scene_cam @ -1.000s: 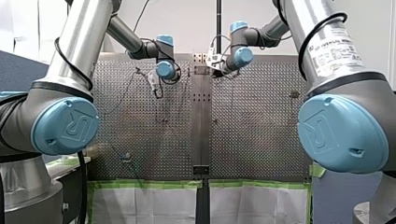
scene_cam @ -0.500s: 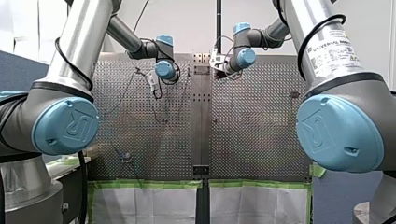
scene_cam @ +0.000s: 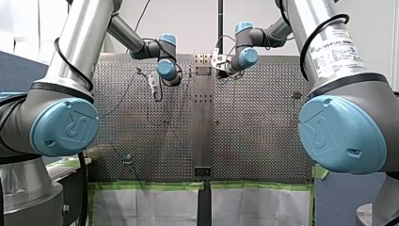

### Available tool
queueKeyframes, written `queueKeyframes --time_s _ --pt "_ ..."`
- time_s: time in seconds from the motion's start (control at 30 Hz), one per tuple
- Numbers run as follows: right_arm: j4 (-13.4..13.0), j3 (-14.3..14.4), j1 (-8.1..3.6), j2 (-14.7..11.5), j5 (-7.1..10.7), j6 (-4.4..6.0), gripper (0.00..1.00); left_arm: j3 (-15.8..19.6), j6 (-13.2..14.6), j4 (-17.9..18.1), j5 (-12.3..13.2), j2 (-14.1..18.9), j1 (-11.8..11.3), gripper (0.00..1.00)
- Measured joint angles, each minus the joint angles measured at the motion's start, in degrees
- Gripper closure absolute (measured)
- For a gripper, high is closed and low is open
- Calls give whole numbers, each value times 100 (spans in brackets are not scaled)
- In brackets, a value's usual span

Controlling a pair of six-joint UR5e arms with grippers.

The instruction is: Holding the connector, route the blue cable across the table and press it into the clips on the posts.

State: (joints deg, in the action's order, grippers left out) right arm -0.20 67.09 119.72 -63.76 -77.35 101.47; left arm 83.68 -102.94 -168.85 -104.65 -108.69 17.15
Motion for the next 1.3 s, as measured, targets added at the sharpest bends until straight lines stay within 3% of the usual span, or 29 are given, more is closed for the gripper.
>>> queueKeyframes --time_s 0.17,0.43,0.67,0.93,1.3 --pt "15 1 -3 -11 0 -2 100 194 65 -256 3 192 59 0" --pt "44 1 -27 -86 -10 -3 100 689 32 -32 63 685 214 0" --pt "154 4 -54 -170 -49 -5 100 1121 61 -196 15 1122 384 0" --pt "184 10 -80 -194 -73 -34 100 1266 115 -413 -287 1494 664 0" --pt "303 10 -116 -220 -78 -94 100 1227 93 20 -848 1603 1281 0"
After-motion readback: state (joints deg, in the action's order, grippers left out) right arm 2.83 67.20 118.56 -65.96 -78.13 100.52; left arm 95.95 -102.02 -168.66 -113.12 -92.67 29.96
